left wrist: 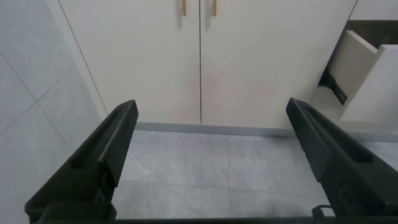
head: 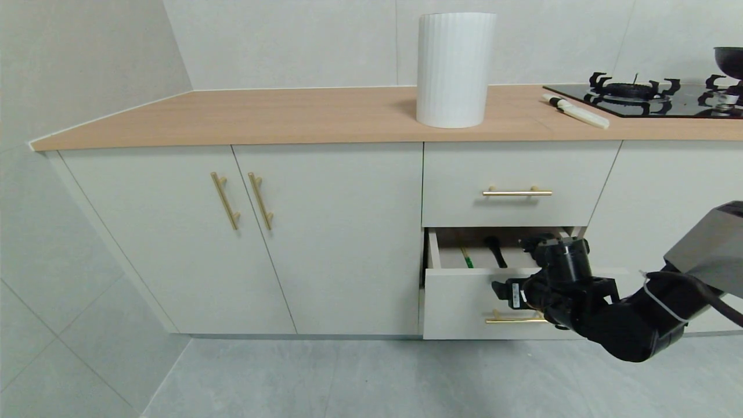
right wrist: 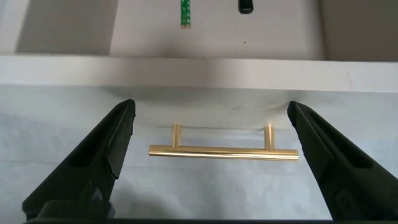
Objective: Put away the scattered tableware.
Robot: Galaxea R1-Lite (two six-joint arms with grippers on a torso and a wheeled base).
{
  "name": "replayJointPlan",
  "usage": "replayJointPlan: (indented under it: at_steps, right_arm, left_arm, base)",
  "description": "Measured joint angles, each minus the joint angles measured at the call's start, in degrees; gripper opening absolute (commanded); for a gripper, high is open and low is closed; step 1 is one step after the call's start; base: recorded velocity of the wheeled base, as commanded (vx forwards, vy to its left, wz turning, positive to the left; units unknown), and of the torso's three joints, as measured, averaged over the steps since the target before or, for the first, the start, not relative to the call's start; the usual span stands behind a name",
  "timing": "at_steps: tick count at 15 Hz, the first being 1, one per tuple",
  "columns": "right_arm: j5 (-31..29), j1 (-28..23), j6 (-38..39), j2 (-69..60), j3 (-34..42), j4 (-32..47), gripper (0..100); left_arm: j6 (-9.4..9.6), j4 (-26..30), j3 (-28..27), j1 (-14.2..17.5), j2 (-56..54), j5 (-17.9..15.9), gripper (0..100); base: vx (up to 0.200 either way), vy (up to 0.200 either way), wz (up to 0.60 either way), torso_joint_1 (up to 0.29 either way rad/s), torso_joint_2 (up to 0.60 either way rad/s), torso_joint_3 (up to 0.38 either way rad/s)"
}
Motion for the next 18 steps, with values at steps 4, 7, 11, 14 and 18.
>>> replayJointPlan:
  at_steps: [4,7,11,14,18]
  right_arm:
    - [0.30,-1.49,-0.61,2.97,-5.68,2.15,100]
    - [0.35,-2.76,-1.04,5.51,-12.32,4.72,100]
    - [0.35,-4.33,-1.06,8.44,-16.10,4.63,100]
    - [0.35,-6.03,-0.85,10.34,-17.75,4.13,100]
    - [0.27,-7.52,-0.73,12.46,-19.98,2.77,100]
  left_arm:
    - [0.00,0.00,0.00,0.00,0.00,0.00,100]
    - [-0.01,0.00,0.00,0.00,0.00,0.00,100]
    - [0.00,0.00,0.00,0.00,0.00,0.00,100]
    - [0.00,0.00,0.00,0.00,0.00,0.00,100]
    - [-0.01,0.02,0.00,0.00,0.00,0.00,100]
  base:
    - [0.000,0.000,0.00,0.000,0.00,0.000]
    - [0.000,0.000,0.00,0.000,0.00,0.000]
    - [0.000,0.000,0.00,0.000,0.00,0.000]
    - [0.000,0.000,0.00,0.000,0.00,0.000]
    - [0.000,0.000,0.00,0.000,0.00,0.000]
